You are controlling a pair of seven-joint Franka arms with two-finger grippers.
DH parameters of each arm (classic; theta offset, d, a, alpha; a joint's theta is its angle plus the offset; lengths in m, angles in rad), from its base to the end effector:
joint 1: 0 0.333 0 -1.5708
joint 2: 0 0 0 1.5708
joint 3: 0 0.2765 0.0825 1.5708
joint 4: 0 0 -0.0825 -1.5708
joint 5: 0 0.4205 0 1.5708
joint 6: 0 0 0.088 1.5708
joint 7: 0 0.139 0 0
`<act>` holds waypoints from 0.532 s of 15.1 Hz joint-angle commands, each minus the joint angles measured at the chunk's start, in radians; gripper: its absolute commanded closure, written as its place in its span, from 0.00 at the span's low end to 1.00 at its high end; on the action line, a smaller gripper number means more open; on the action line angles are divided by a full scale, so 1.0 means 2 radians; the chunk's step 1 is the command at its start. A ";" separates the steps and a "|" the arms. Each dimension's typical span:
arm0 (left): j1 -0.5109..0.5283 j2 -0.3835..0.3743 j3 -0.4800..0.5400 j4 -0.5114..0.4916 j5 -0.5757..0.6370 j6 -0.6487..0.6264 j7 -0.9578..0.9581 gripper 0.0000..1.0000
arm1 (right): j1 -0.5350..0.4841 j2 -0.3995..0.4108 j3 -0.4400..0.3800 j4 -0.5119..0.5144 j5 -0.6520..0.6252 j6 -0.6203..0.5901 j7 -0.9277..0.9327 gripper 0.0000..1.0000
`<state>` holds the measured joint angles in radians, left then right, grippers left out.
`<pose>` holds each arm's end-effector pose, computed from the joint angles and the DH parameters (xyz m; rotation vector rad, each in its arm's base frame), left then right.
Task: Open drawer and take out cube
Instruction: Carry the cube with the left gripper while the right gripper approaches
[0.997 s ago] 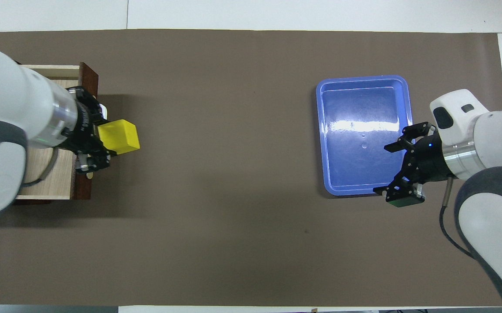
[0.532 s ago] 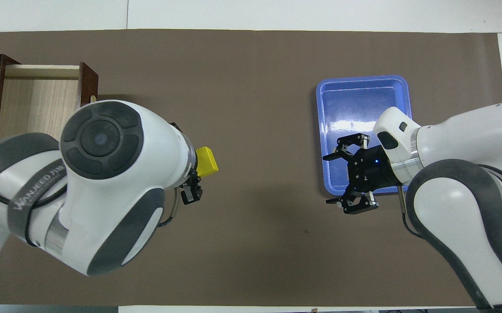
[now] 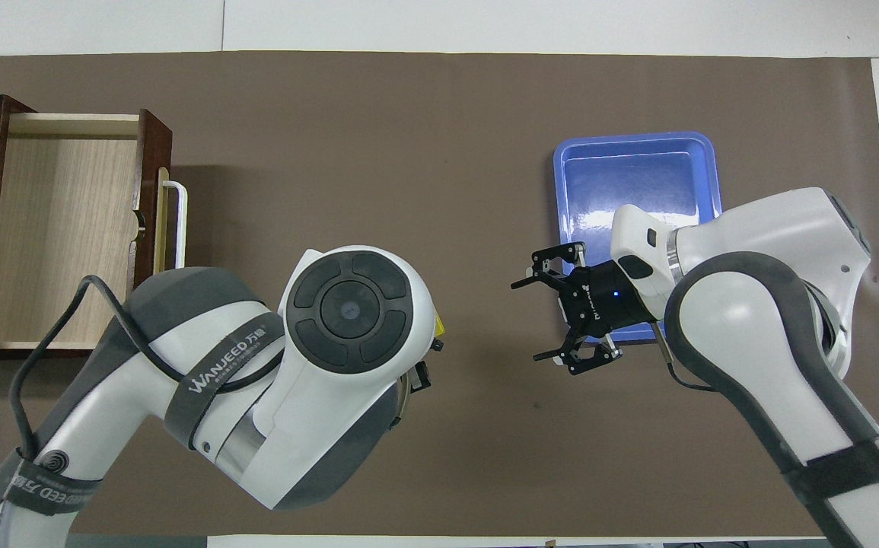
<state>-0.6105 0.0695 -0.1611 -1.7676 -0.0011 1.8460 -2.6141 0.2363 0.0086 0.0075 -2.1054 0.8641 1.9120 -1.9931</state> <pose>0.4439 -0.4301 0.4344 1.8942 2.4959 -0.0208 0.5289 0.2111 0.3387 -1.4666 -1.9366 -0.6111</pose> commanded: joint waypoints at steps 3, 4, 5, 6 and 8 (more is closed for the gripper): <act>-0.031 0.008 0.009 -0.001 0.006 0.010 -0.011 1.00 | 0.018 0.016 0.000 0.029 0.015 0.000 -0.033 0.00; -0.044 0.014 0.009 -0.001 0.006 0.012 -0.012 1.00 | 0.019 0.019 0.000 0.032 0.015 -0.007 -0.051 0.00; -0.044 0.015 0.009 -0.001 0.006 0.013 -0.012 1.00 | 0.019 0.018 0.000 0.033 0.014 -0.015 -0.055 0.00; -0.044 0.016 0.009 0.002 0.006 0.014 -0.012 1.00 | 0.019 0.023 0.000 0.032 0.014 -0.030 -0.076 0.00; -0.044 0.017 0.009 0.003 0.006 0.020 -0.017 1.00 | 0.017 0.035 0.001 0.032 0.014 -0.053 -0.122 0.00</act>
<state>-0.6788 0.0988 -0.1611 -1.7676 0.0000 1.8638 -2.6268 0.2793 0.0403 0.0090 -2.0552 0.8764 1.8520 -2.1457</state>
